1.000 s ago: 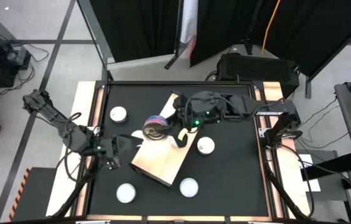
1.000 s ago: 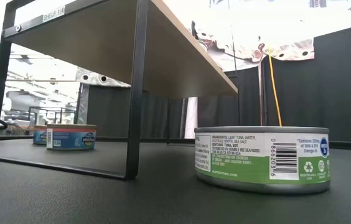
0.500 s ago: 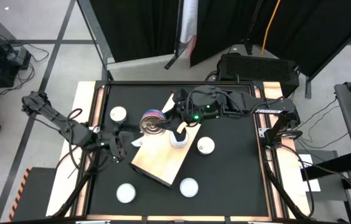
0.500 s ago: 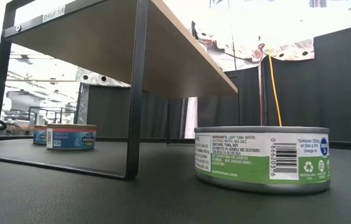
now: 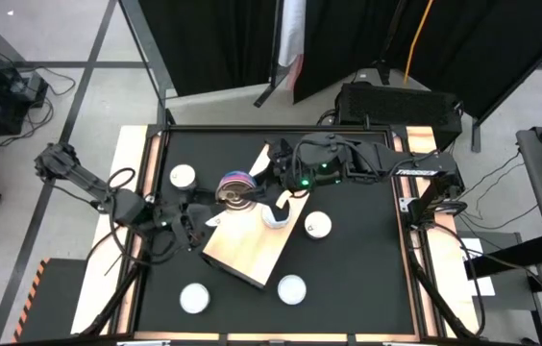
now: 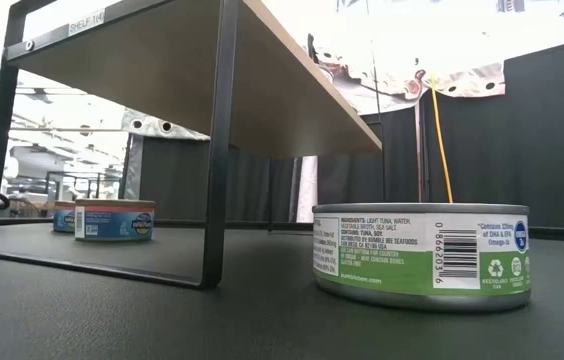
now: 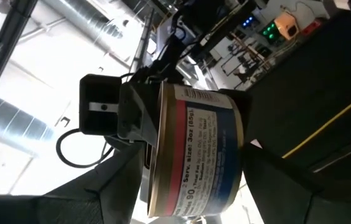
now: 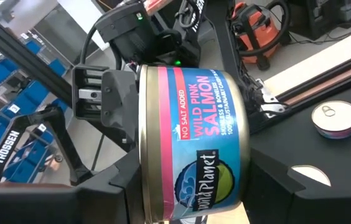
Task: Stack canned seafood by type on shelf
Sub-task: Put the blue tuna can on the shelf
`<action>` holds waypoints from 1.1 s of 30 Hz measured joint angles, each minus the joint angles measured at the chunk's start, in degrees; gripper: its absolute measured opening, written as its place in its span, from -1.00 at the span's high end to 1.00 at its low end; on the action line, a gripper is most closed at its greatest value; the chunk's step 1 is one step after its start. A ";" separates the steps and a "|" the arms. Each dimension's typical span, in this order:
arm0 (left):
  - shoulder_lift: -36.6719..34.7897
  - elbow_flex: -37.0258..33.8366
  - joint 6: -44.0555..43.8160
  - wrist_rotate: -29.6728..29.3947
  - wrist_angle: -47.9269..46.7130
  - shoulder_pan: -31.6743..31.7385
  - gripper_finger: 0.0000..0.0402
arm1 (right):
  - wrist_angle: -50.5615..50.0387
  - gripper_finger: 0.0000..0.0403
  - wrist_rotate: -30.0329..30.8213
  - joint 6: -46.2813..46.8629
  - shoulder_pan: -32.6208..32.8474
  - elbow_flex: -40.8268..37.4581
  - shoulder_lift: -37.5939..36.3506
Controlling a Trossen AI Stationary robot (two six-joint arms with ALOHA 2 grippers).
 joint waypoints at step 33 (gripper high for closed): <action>2.02 -0.04 -3.67 0.74 4.32 1.11 -0.05 | -1.43 -0.24 0.74 -2.30 0.09 -0.02 -1.48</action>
